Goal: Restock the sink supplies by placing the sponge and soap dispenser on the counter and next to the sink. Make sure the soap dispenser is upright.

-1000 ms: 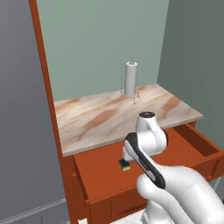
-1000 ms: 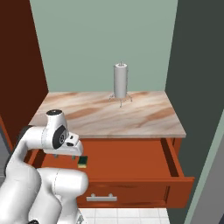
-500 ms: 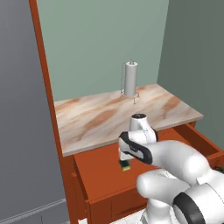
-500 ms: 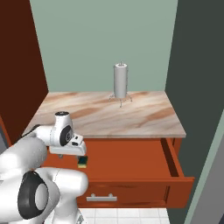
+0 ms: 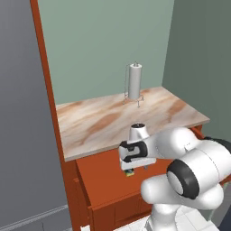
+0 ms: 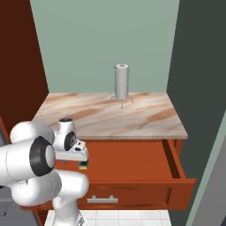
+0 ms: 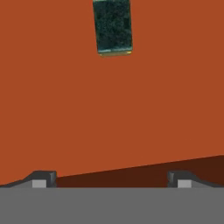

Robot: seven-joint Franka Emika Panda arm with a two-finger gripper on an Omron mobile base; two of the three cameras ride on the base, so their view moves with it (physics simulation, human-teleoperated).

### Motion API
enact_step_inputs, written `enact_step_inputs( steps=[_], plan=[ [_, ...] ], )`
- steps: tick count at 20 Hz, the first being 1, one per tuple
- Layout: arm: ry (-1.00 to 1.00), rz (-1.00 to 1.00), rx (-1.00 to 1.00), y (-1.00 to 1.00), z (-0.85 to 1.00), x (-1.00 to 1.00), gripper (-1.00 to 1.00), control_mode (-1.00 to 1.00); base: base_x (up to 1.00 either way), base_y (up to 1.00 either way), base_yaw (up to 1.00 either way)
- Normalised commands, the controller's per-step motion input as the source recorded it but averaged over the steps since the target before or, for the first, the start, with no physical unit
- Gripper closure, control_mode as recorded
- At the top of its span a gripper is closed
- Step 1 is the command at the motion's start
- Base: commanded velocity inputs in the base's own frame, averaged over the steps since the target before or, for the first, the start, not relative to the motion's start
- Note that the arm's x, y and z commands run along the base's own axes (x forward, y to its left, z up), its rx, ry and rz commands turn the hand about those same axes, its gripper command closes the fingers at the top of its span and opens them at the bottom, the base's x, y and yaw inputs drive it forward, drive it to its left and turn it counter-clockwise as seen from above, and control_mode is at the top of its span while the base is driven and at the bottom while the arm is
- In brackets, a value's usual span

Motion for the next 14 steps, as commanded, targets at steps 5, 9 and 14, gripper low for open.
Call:
enact_step_inputs(
  steps=[5, 9, 14],
  plan=[
    [-0.03, 0.0, 0.0, -0.09, -0.27, 0.01, -1.0, -1.0, 0.0, 0.0, 0.0],
    [-0.02, 0.0, 0.0, -0.07, -0.28, 0.05, -1.0, -1.0, 0.0, 0.0, 0.0],
    [-0.01, 0.0, 0.0, -0.04, -0.19, 0.1, -1.0, -1.0, 0.0, 0.0, 0.0]
  ],
)
